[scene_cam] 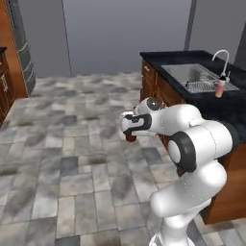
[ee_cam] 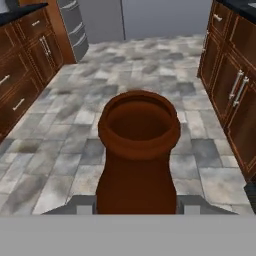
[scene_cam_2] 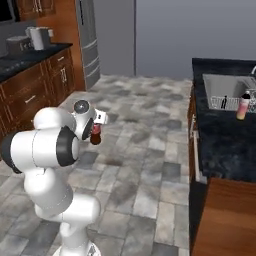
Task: Place the large bottle from the dining counter next to the other large bottle outside the sink, and place the small bottle from the dining counter next to the other small bottle inside the sink.
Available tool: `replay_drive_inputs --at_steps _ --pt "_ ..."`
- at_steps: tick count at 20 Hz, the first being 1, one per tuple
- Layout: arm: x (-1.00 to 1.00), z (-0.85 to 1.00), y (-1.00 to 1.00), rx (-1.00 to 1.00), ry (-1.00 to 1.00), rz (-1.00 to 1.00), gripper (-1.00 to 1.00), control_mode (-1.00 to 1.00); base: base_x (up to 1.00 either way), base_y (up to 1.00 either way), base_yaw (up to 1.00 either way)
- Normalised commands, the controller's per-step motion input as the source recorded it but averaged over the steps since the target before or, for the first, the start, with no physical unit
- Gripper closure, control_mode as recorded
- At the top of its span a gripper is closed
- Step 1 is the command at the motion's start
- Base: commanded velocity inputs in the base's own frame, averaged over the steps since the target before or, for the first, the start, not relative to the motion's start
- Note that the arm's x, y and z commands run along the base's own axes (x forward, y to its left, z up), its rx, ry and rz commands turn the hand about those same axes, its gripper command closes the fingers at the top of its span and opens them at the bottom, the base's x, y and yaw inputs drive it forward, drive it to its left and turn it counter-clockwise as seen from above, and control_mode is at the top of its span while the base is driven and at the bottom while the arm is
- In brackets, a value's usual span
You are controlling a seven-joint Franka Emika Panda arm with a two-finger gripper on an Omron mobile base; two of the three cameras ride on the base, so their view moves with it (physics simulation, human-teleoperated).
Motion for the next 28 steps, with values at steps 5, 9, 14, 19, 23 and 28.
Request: replay_drive_inputs --at_steps 5,9,14,19,23,28 --pt "0.00 0.00 0.00 0.00 0.00 0.00 1.00 1.00 0.72 0.60 -0.58" --pt "0.00 0.00 0.00 0.00 0.00 0.00 1.00 1.00 0.67 0.61 -0.57" --pt "0.00 0.00 0.00 0.00 0.00 0.00 1.00 1.00 0.74 0.68 -0.56" --pt "0.00 0.00 0.00 0.00 0.00 0.00 1.00 1.00 0.67 0.84 -0.56" --pt "0.00 0.00 0.00 0.00 0.00 0.00 1.00 1.00 0.46 0.92 -0.53" --pt "0.00 0.00 0.00 0.00 0.00 0.00 1.00 1.00 0.38 0.90 -0.52"
